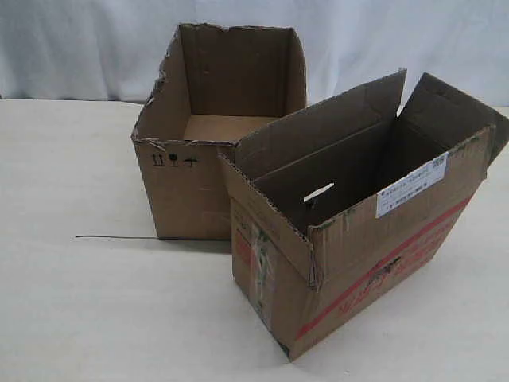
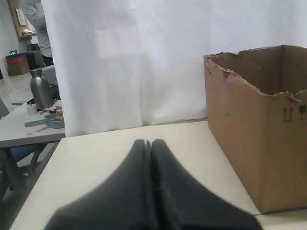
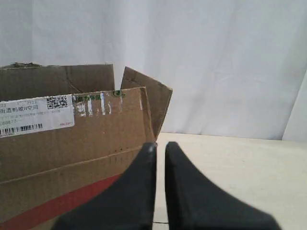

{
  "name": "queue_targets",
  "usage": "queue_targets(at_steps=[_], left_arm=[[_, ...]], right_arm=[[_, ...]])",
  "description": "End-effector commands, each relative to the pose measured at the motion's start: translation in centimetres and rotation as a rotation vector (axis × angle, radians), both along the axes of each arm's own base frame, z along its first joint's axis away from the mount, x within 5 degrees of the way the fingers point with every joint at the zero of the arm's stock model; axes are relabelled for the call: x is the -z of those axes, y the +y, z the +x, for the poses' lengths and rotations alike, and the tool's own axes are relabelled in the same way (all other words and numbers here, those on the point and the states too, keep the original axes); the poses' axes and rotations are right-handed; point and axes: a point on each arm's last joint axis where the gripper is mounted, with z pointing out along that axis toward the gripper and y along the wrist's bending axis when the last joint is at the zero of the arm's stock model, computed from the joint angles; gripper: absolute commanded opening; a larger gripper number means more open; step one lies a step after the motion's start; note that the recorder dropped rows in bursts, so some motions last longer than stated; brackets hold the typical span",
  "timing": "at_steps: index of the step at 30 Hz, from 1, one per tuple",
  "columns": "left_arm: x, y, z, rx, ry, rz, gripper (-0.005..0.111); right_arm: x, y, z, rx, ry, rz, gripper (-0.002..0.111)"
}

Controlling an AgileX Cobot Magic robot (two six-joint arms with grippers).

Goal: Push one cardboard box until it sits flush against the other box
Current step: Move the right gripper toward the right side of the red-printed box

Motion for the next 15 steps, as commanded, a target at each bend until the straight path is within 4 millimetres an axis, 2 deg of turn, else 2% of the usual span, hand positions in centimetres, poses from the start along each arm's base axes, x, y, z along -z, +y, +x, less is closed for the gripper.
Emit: queue_targets(at_steps=[1,6,15], left_arm=[[0.01,0.00,-0.02,0.000,-0.008,-0.001,0.000],[0.01,0.00,-0.02,0.000,-0.008,-0.001,0.000],[0.01,0.00,-0.02,0.000,-0.008,-0.001,0.000]], right_arm=[[-1.02,0.02,-0.09,-0.008,-0.105,0.110,0.005],[-1.41,-0.12,-0.13,-0.012,-0.117,0.300,0.005],[-1.69,-0.19,-0.17,-0.011,-0.146,0.319,0.005]])
